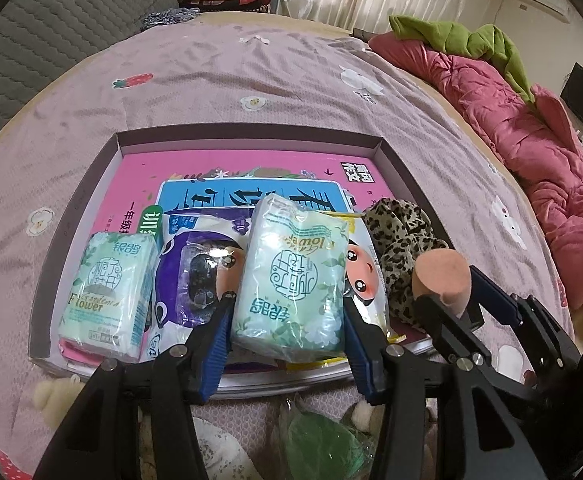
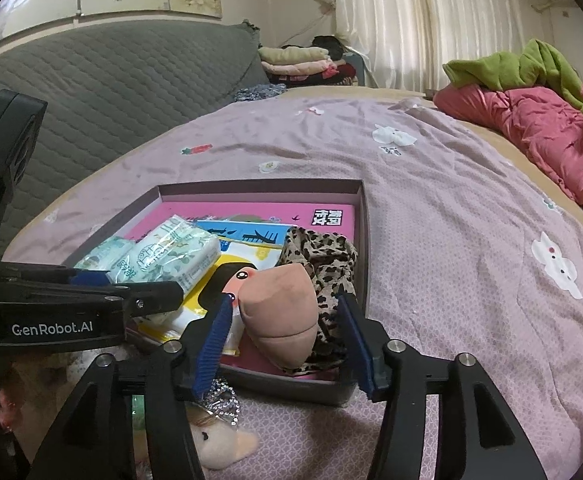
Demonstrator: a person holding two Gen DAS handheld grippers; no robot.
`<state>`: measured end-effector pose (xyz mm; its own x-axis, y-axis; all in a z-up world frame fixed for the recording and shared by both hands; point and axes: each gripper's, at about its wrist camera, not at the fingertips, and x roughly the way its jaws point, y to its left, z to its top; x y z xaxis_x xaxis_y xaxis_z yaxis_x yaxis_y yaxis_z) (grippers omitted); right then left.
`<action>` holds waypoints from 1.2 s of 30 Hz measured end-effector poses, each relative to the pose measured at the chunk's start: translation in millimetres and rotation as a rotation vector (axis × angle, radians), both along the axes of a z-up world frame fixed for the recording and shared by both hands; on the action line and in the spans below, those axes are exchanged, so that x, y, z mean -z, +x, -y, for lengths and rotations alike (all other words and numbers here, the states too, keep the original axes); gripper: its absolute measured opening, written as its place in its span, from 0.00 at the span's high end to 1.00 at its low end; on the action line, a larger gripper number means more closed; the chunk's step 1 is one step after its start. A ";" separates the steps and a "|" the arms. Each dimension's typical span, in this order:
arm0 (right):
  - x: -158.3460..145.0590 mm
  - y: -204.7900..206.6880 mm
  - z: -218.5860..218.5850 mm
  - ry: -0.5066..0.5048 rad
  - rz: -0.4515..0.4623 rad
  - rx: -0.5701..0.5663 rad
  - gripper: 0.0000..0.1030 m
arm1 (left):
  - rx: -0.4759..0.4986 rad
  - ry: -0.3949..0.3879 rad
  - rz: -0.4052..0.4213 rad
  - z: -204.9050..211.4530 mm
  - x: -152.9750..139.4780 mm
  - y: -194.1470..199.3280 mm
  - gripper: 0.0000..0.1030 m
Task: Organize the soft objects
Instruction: 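Lower the tissue pack with the left tool while the right lowers the pink sponge into the box, then open the right tool releasing the sponge while the left releases the tissue pack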
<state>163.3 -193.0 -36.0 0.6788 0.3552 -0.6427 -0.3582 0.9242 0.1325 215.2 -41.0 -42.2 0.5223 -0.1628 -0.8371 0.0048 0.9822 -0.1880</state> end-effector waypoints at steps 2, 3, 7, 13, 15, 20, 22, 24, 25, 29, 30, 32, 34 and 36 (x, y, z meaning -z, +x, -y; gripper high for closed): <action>-0.6 -0.6 -0.3 -0.002 0.004 -0.002 0.42 | 0.003 0.004 -0.001 0.1 -0.3 -0.2 0.48; -0.9 -0.7 -0.7 -0.003 0.005 -0.004 0.42 | 0.005 0.007 0.000 0.4 -0.7 -0.5 0.47; -2.3 -1.7 -1.9 -0.013 0.014 -0.007 0.42 | 0.002 0.005 0.000 -0.5 -1.6 -1.6 0.47; -5.9 -5.1 -2.5 -0.011 0.038 -0.010 0.41 | 0.002 -0.011 0.029 -5.5 -9.1 -8.0 0.38; -7.0 -5.8 -3.3 -0.012 0.043 -0.013 0.39 | -0.001 -0.003 0.030 -6.5 -11.0 -8.9 0.38; -10.4 -8.9 -1.9 -0.006 0.061 -0.015 0.36 | -0.030 -0.013 0.058 -20.9 -23.3 -20.4 0.38; -11.7 -10.6 -1.4 -0.004 0.065 -0.016 0.36 | -0.040 -0.005 0.072 -28.3 -29.1 -26.1 0.38; -13.3 -12.6 -2.4 -0.004 0.072 -0.020 0.36 | -0.062 -0.013 0.081 -39.2 -34.7 -32.2 0.38; -14.4 -13.6 -2.8 -0.004 0.077 -0.021 0.35 | -0.078 -0.021 0.086 -46.6 -38.0 -36.3 0.38; -19.1 -19.5 -3.4 -0.004 0.102 -0.026 0.33 | -0.116 -0.027 0.100 -66.9 -47.5 -47.7 0.38; -19.9 -21.0 -3.5 -0.004 0.105 -0.027 0.32 | -0.126 -0.020 0.103 -72.1 -50.0 -52.0 0.38; -22.0 -25.8 -2.7 -0.007 0.116 -0.025 0.31 | -0.138 -0.014 0.106 -79.6 -52.5 -59.5 0.38; -24.8 -31.9 -1.0 -0.004 0.132 -0.023 0.30 | -0.145 -0.005 0.105 -85.7 -53.4 -65.6 0.38; -28.7 -41.1 2.4 0.002 0.154 -0.017 0.28 | -0.150 0.000 0.101 -92.2 -53.3 -74.0 0.38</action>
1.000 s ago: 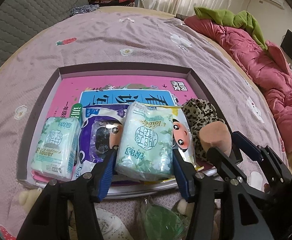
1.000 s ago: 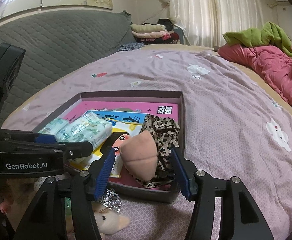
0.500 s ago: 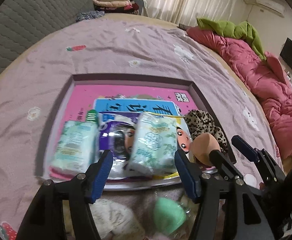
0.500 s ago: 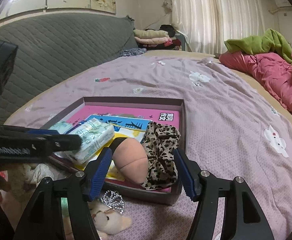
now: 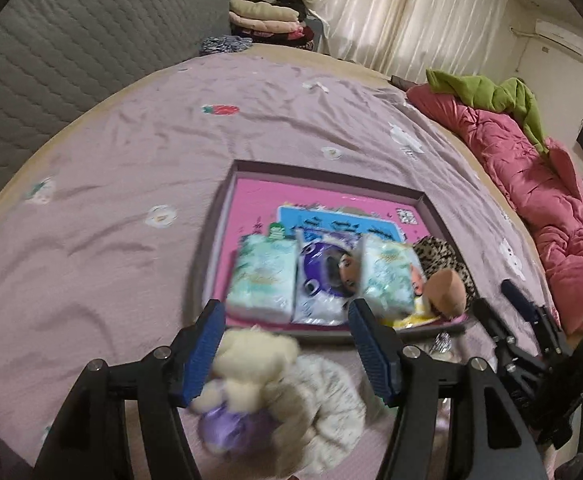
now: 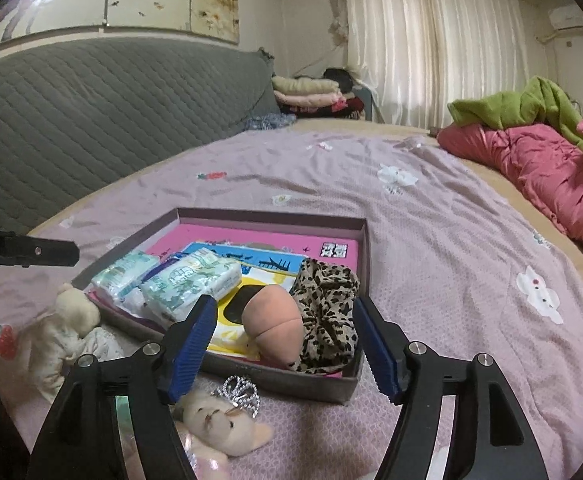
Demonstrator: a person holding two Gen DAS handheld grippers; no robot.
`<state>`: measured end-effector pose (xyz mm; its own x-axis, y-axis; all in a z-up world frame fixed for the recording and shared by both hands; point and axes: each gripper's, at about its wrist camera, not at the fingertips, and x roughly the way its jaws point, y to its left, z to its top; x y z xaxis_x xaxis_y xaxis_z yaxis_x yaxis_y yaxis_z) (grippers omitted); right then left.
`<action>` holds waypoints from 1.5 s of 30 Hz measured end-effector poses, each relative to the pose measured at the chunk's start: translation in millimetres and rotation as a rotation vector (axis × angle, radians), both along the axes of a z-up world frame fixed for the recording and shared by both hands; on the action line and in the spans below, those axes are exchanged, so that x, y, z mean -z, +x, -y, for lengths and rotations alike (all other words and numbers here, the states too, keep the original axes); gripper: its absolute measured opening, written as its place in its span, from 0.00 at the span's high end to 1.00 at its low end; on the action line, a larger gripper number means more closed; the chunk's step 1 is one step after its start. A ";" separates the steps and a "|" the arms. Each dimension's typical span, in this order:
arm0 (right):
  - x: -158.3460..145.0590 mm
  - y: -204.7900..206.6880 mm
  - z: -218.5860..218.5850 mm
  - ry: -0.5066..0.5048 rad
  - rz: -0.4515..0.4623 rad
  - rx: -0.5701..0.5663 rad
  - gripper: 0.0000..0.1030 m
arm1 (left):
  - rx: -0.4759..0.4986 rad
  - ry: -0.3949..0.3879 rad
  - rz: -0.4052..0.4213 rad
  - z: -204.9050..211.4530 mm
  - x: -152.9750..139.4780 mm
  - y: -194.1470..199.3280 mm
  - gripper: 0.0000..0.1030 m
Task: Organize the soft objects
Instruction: 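Open the right tool releasing the sponge while the left releases the tissue pack, then withdraw both open tools from the box toward the remaining items, then grasp the floral scrunchie with the left tool while the right grasps the pink-dress bear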
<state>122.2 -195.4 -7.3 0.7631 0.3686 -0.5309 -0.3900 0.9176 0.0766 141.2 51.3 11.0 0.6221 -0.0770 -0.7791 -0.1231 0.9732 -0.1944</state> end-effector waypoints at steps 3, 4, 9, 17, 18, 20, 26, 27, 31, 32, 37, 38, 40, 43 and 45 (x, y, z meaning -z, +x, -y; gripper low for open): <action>-3.3 -14.7 3.9 0.022 -0.009 0.005 0.28 | -0.002 0.005 -0.010 -5.4 2.4 -13.7 0.38; -3.2 -18.8 4.3 0.023 -0.018 0.014 0.28 | 0.002 0.004 -0.013 -4.9 3.2 -17.7 0.38; -2.1 -38.8 5.7 0.040 -0.083 0.057 0.28 | 0.045 0.009 -0.029 2.2 9.8 -34.4 0.38; 16.1 -60.0 7.8 0.010 -0.228 0.130 0.28 | 0.087 0.014 -0.063 16.3 27.8 -52.0 0.38; 17.1 -63.0 6.2 0.006 -0.232 0.130 0.28 | 0.085 0.016 -0.070 16.5 29.8 -52.7 0.38; 17.4 -68.0 1.8 0.004 -0.239 0.125 0.28 | 0.097 0.013 -0.082 17.3 34.7 -55.5 0.38; 22.3 -79.4 -26.5 -0.020 -0.265 0.081 0.28 | 0.101 0.021 -0.097 15.1 42.9 -60.1 0.38; 23.3 -79.6 -30.6 -0.033 -0.266 0.078 0.28 | 0.101 0.020 -0.097 14.5 43.5 -59.9 0.38; 31.7 -79.3 -44.3 -0.073 -0.283 0.069 0.28 | 0.108 0.014 -0.100 14.9 45.1 -60.7 0.38; 34.9 -78.7 -46.5 -0.086 -0.288 0.068 0.28 | 0.110 0.011 -0.101 15.1 45.3 -60.7 0.38; 46.6 -74.2 -40.4 -0.105 -0.334 0.088 0.27 | 0.113 -0.001 -0.104 16.3 45.8 -60.3 0.38; 46.2 -73.9 -36.0 -0.091 -0.339 0.095 0.27 | 0.117 -0.004 -0.105 17.5 46.2 -59.8 0.38; 43.8 -74.8 -28.6 -0.086 -0.333 0.108 0.27 | 0.122 -0.004 -0.107 19.5 46.9 -58.7 0.38; 40.4 -76.6 -24.2 -0.095 -0.319 0.121 0.27 | 0.128 -0.004 -0.112 23.0 49.4 -58.0 0.38; 43.9 -73.8 -24.8 -0.084 -0.337 0.116 0.27 | 0.131 0.004 -0.111 24.7 50.7 -58.2 0.38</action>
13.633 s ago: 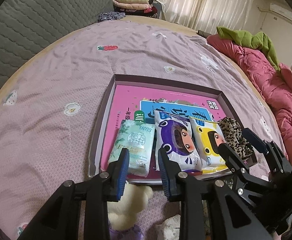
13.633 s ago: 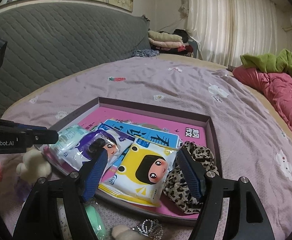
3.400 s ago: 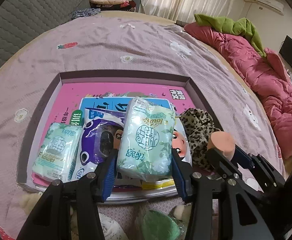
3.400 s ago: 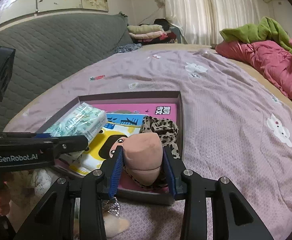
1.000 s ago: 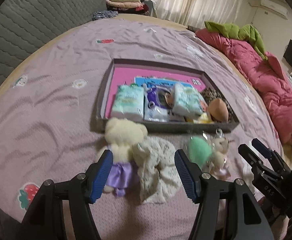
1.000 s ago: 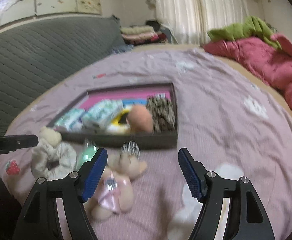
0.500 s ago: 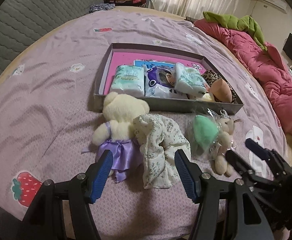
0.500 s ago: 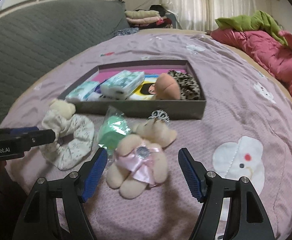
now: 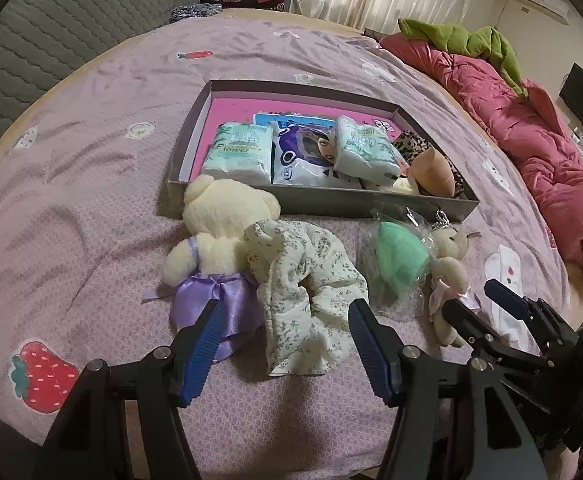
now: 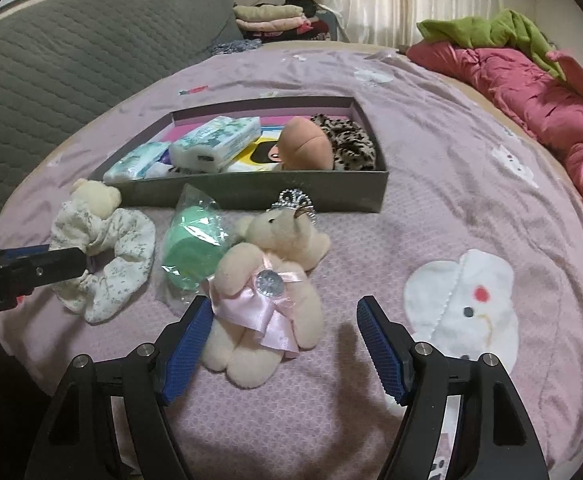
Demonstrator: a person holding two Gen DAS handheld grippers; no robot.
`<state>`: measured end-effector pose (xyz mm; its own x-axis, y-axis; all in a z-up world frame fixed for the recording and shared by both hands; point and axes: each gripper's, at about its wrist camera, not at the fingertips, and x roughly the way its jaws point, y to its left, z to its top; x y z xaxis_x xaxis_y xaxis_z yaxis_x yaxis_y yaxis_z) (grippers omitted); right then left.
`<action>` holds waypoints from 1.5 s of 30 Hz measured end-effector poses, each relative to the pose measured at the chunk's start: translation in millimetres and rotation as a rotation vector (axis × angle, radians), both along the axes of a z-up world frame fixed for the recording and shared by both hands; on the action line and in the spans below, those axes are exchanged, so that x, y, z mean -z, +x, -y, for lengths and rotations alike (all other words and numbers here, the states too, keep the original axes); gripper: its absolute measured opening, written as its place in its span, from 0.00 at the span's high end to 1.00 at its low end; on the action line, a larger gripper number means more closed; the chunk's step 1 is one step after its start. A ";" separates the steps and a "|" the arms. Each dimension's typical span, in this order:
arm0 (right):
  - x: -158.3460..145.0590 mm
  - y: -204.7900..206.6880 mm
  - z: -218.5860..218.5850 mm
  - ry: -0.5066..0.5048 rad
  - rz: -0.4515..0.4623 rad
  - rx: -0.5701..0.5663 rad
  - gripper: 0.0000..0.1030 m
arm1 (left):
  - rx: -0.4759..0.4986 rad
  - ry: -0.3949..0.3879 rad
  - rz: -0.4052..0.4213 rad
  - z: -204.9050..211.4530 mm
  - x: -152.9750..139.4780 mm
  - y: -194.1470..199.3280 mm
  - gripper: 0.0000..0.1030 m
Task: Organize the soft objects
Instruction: 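Grasp the floral scrunchie with the left tool while the right grasps the pink-dress bear, then lift the scrunchie and pink-dress bear and carry them over the box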
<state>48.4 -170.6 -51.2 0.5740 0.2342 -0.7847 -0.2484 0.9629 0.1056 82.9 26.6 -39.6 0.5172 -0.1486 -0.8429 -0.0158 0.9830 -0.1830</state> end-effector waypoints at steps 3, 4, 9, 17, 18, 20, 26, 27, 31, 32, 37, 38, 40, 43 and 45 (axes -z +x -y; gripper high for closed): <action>10.2 7.9 -0.3 0.029 -0.041 0.003 0.27 | -0.002 0.002 0.001 -0.4 2.3 0.3 0.38; 13.1 10.4 0.1 0.040 -0.051 0.007 0.27 | -0.005 -0.002 -0.001 -1.2 2.9 0.4 0.38; 19.4 22.1 -4.1 0.038 -0.040 0.012 0.27 | -0.012 -0.017 -0.001 -4.5 4.7 1.8 0.44; 17.5 23.6 -4.0 0.020 -0.031 -0.035 0.51 | -0.002 -0.011 -0.004 0.5 7.5 8.4 0.57; 15.5 22.9 -3.2 0.024 -0.027 -0.044 0.53 | 0.000 -0.011 -0.005 1.1 7.9 8.7 0.58; 12.1 22.4 0.6 0.047 -0.025 -0.046 0.54 | 0.002 -0.015 -0.005 1.4 8.7 9.3 0.62; -3.5 19.3 15.9 0.061 0.039 -0.007 0.56 | 0.016 -0.016 0.006 3.0 8.1 9.7 0.89; -6.4 19.5 18.9 0.065 0.052 -0.001 0.56 | 0.020 -0.019 0.015 3.7 6.2 9.0 0.90; -14.1 18.5 25.2 0.079 0.083 0.013 0.56 | 0.019 -0.042 0.031 3.0 -1.0 6.7 0.90; -15.3 18.3 25.5 0.083 0.088 0.012 0.56 | 0.018 -0.046 0.039 2.7 -4.1 6.1 0.90; -25.8 13.1 21.8 0.093 0.142 -0.015 0.56 | 0.012 -0.064 0.072 1.4 -17.7 5.2 0.91; -28.7 12.1 20.8 0.090 0.159 -0.022 0.56 | 0.011 -0.070 0.082 1.6 -21.2 4.7 0.91; -33.7 11.5 18.8 0.088 0.184 -0.034 0.56 | 0.009 -0.078 0.099 1.8 -27.4 3.6 0.91; -37.3 10.4 16.2 0.080 0.211 -0.046 0.56 | 0.006 -0.096 0.120 1.5 -35.9 4.4 0.91; -39.1 11.4 14.6 0.085 0.220 -0.054 0.56 | 0.002 -0.101 0.134 0.7 -41.4 5.3 0.91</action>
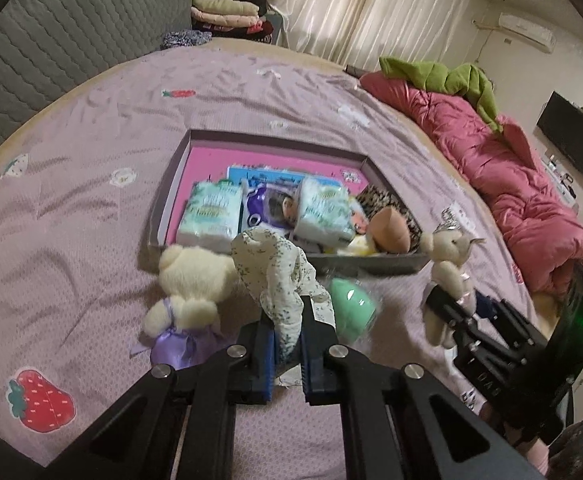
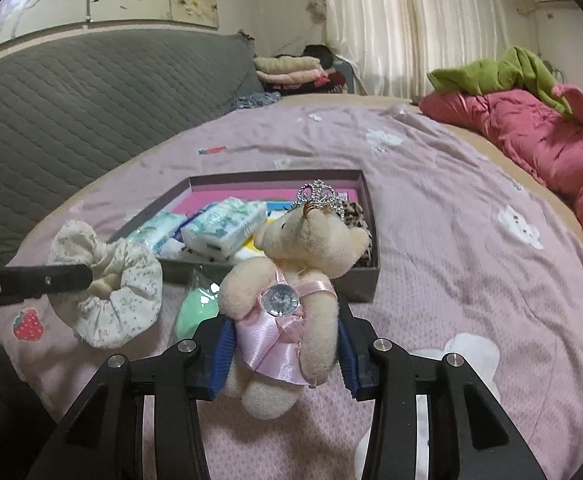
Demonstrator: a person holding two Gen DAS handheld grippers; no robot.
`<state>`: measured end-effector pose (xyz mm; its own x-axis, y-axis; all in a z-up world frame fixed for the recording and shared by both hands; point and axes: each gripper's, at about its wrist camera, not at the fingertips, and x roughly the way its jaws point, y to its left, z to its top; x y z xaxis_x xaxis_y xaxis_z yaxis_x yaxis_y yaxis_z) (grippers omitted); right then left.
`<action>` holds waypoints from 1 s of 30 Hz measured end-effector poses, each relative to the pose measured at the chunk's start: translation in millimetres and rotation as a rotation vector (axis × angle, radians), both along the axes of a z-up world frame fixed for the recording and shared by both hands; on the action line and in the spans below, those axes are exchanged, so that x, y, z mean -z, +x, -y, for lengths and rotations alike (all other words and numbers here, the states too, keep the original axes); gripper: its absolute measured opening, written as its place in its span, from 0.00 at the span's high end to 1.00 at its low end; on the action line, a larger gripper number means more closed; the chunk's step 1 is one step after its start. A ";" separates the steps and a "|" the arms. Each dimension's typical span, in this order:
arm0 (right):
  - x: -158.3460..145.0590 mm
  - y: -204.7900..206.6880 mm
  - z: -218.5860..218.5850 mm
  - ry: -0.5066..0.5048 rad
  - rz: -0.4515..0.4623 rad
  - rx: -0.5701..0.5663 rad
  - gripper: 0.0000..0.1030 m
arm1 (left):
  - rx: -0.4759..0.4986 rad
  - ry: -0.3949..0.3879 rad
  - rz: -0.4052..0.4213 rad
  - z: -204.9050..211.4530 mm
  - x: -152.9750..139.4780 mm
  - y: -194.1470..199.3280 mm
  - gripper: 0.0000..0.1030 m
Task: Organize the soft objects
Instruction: 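Lift the scrunchie and pink-dress bear and carry them over the box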
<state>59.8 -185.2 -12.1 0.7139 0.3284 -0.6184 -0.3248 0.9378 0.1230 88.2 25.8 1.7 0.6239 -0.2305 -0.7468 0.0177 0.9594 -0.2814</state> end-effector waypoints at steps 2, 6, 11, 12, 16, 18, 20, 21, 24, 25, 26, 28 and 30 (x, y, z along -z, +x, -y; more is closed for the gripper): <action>-1.6 1.3 -2.1 -0.003 0.012 -0.008 0.56 | -0.006 -0.007 0.013 -1.4 -5.1 2.2 0.91; -4.4 5.8 -7.2 -0.001 0.034 -0.023 0.56 | -0.022 -0.010 0.036 -4.9 -12.7 7.4 0.91; -7.8 15.5 -13.5 -0.008 0.066 -0.038 0.56 | -0.049 -0.017 0.069 -11.2 -21.4 19.5 0.91; -8.0 17.9 -14.5 -0.010 0.071 -0.041 0.56 | -0.052 -0.019 0.076 -12.2 -23.2 22.4 0.91; -11.0 27.9 -20.2 -0.016 0.097 -0.050 0.56 | -0.071 -0.026 0.106 -17.0 -31.0 34.8 0.91; -12.0 32.2 -23.3 -0.015 0.108 -0.057 0.56 | -0.077 -0.021 0.114 -18.7 -32.6 41.5 0.91; -12.5 37.1 -28.2 -0.020 0.120 -0.066 0.56 | -0.084 -0.020 0.119 -20.8 -32.1 47.9 0.91; -12.7 39.0 -30.3 -0.024 0.126 -0.070 0.56 | -0.090 -0.020 0.119 -21.8 -31.2 50.2 0.90; -13.1 46.8 -35.5 -0.026 0.140 -0.082 0.56 | -0.102 -0.021 0.115 -24.8 -25.7 60.2 0.91; -12.7 49.5 -36.7 -0.024 0.140 -0.083 0.56 | -0.104 -0.019 0.113 -25.0 -23.8 63.5 0.91; -11.8 51.7 -37.6 -0.024 0.141 -0.084 0.56 | -0.106 -0.018 0.110 -25.5 -22.1 67.0 0.91; -9.7 56.8 -39.3 -0.026 0.141 -0.089 0.56 | -0.111 -0.016 0.109 -26.2 -18.9 72.5 0.91; -6.5 62.9 -42.0 -0.025 0.135 -0.094 0.56 | -0.113 -0.013 0.102 -26.5 -14.8 78.4 0.90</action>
<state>122.7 -143.1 -5.6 0.7578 0.3830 -0.5282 -0.4231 0.9048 0.0491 166.6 52.3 16.5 0.7188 -0.1637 -0.6757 -0.0613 0.9532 -0.2961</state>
